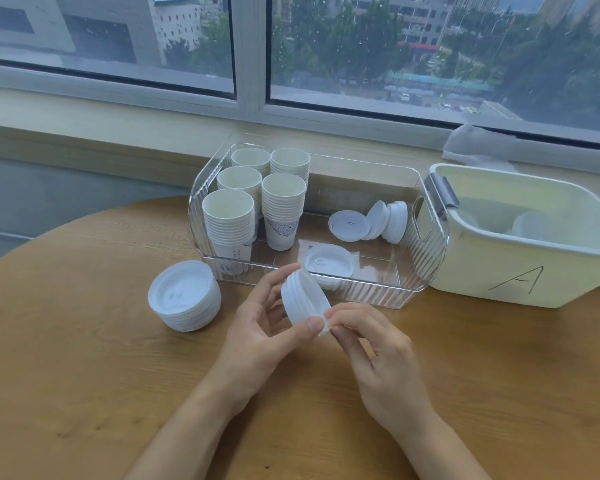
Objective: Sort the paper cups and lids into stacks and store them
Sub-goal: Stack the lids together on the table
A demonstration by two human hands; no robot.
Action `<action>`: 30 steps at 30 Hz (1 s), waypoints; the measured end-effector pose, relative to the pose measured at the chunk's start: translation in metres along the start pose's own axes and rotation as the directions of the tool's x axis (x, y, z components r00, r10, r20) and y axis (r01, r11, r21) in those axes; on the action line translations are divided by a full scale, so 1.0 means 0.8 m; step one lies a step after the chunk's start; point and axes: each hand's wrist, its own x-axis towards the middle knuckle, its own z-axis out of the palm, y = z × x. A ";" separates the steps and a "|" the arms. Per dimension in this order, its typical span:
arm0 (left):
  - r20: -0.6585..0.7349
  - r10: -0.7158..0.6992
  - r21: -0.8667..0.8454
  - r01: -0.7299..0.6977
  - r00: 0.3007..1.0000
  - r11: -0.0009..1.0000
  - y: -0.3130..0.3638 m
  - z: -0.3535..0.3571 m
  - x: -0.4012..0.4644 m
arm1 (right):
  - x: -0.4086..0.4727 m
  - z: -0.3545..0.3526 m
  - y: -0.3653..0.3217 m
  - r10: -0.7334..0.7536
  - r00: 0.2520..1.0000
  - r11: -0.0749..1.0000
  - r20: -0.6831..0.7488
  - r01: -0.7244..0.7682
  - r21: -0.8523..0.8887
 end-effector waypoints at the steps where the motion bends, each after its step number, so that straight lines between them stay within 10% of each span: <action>1: 0.005 0.000 -0.006 0.000 1.000 1.000 0.000 0.000 0.000 | 0.000 0.000 0.001 -0.003 1.000 1.000 0.003 0.003 0.001; 18: 0.135 -0.015 0.168 -0.008 0.991 0.986 0.001 0.002 -0.006 | 0.006 -0.010 -0.001 0.341 0.932 0.861 0.125 -0.363 0.356; 30: 0.148 0.015 0.221 -0.048 0.989 0.974 0.005 0.000 -0.008 | 0.005 -0.013 0.002 0.313 0.921 0.818 0.230 -0.385 0.428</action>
